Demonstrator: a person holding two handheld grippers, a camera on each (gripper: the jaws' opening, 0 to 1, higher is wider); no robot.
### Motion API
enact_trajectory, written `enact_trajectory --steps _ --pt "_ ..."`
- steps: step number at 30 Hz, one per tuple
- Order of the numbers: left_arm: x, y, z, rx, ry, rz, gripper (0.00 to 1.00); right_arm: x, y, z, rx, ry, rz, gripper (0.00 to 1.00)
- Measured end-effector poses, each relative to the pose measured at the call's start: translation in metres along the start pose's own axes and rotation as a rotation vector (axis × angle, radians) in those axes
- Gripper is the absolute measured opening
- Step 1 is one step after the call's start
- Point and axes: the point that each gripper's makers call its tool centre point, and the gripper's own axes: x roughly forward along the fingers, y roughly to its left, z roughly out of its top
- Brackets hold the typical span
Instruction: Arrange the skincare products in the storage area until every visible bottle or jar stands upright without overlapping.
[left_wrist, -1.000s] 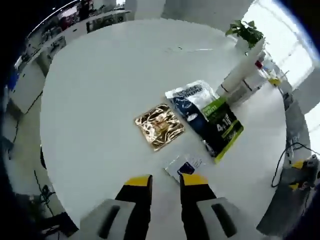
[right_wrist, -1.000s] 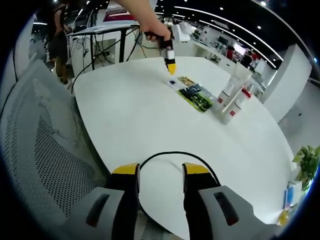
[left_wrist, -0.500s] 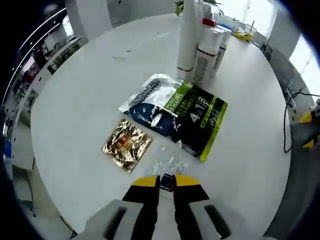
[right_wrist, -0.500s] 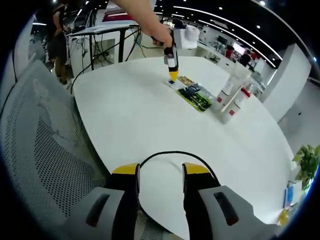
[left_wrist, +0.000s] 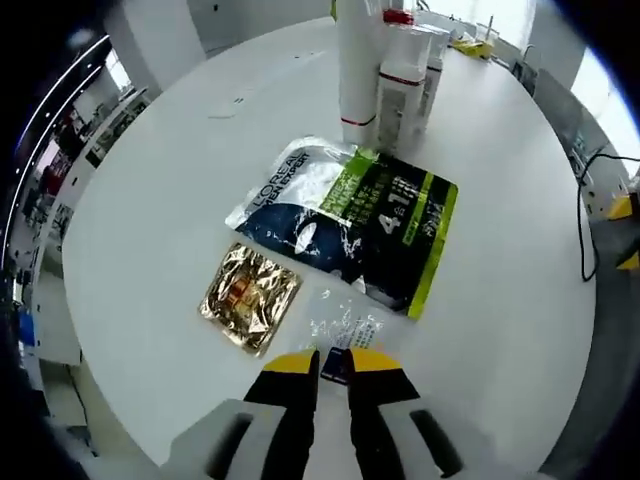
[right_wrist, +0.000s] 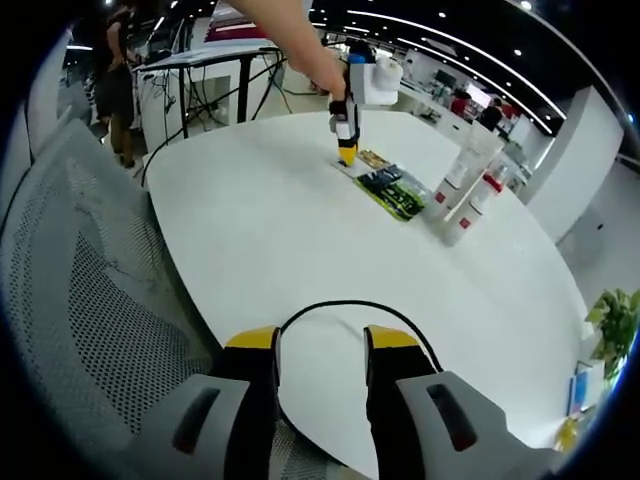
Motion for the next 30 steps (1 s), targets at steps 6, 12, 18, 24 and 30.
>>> enact_trajectory --steps 6,12,18,24,30 --pt "0.001 0.003 0.001 0.029 0.012 -0.002 0.12 0.000 0.000 0.000 0.000 0.003 -0.001 0.31" --pt "-0.001 0.004 0.001 0.037 0.022 0.002 0.13 0.000 -0.001 -0.001 0.001 0.003 -0.003 0.31" --pt "-0.003 0.003 0.000 0.020 0.017 -0.003 0.18 0.000 -0.001 0.000 0.002 0.000 -0.004 0.31" --pt "-0.007 0.004 -0.001 0.029 0.016 0.008 0.22 0.000 -0.001 0.000 -0.001 -0.002 -0.003 0.31" --pt "-0.016 0.008 0.002 -0.046 -0.041 0.017 0.24 0.000 -0.001 0.001 0.000 -0.003 -0.004 0.31"
